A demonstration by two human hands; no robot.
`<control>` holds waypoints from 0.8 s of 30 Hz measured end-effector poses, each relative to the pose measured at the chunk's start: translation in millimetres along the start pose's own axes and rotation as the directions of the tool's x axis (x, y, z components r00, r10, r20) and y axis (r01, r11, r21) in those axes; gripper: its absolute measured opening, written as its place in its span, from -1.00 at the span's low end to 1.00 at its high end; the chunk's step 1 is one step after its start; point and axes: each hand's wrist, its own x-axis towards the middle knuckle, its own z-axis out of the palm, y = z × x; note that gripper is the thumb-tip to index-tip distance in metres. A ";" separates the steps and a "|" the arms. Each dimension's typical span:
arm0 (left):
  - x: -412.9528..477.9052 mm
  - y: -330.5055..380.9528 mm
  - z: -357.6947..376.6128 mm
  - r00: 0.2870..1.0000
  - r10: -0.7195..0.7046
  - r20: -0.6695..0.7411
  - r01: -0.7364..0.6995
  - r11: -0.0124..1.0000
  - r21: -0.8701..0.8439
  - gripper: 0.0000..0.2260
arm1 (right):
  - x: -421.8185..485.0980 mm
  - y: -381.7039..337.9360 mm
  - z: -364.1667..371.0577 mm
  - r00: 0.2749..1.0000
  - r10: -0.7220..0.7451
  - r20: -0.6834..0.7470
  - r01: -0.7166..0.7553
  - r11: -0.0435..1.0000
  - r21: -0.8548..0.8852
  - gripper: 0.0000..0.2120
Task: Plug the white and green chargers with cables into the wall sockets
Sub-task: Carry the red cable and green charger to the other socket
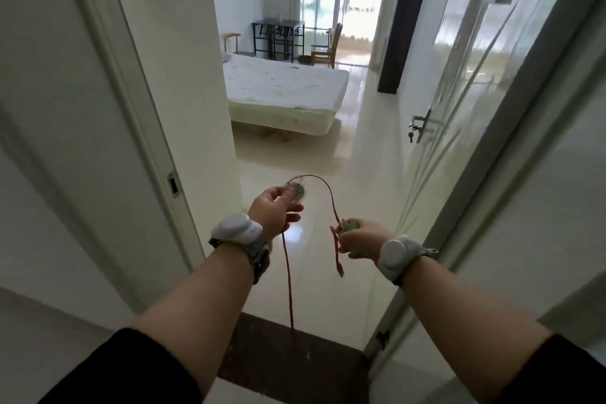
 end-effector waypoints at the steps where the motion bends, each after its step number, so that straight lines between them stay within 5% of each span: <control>1: 16.6 1.0 4.1 1.000 -0.004 0.024 0.004 1.000 0.002 -0.70 | 14.7 -3.3 -3.9 1.000 0.004 0.000 -0.004 0.999 0.041 -0.87; 4: 73.8 0.7 15.7 0.997 -0.013 0.072 0.013 1.000 0.000 -0.72 | 63.2 -15.9 -15.0 1.000 0.007 0.023 -0.011 0.982 0.189 -0.90; 13: 277.5 34.2 40.1 0.985 -0.163 0.054 0.157 0.984 0.088 -0.47 | 245.6 -96.0 -54.8 0.994 -0.066 0.091 0.047 0.979 0.196 -0.83; 18: 366.9 59.5 50.3 0.974 -0.211 0.077 0.216 0.974 -0.067 -0.71 | 325.7 -147.5 -63.8 0.984 -0.091 0.153 0.077 0.993 0.091 -0.83; 24: 486.8 86.8 69.6 0.966 -0.204 0.158 0.215 0.975 -0.057 -0.73 | 422.0 -195.5 -83.8 0.970 -0.062 0.237 0.047 0.997 0.068 -0.83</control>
